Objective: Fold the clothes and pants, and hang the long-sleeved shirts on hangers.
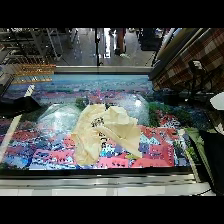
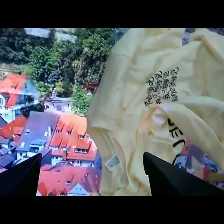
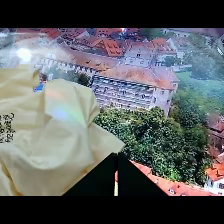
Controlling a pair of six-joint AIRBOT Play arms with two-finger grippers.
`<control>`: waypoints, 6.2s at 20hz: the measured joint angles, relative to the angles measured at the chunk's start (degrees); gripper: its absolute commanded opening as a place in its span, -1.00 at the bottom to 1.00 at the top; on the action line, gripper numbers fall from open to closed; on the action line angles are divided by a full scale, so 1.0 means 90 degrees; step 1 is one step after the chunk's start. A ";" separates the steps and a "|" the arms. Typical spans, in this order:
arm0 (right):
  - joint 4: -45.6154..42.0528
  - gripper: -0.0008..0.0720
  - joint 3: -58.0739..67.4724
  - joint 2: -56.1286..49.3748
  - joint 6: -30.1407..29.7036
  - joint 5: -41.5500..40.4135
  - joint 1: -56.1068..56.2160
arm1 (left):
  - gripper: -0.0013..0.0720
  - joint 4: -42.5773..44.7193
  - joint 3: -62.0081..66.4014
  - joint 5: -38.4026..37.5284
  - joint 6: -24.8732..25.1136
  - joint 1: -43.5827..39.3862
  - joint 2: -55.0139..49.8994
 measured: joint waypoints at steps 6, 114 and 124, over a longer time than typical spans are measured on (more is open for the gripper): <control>0.0221 0.51 -0.0644 -0.0321 0.0061 0.0573 -0.0510 | 0.92 -0.0772 -0.0406 0.0129 0.0406 -0.0046 -0.1100; 0.1515 -0.94 -0.2385 0.0046 -0.1452 0.2999 -0.1260 | -0.95 -0.2108 -0.3602 0.0185 0.2518 0.2271 0.0602; 0.0425 -0.94 0.4116 0.2854 -0.0950 0.1581 -0.1613 | -0.95 -1.0188 0.2752 0.0860 0.1836 0.5168 0.1853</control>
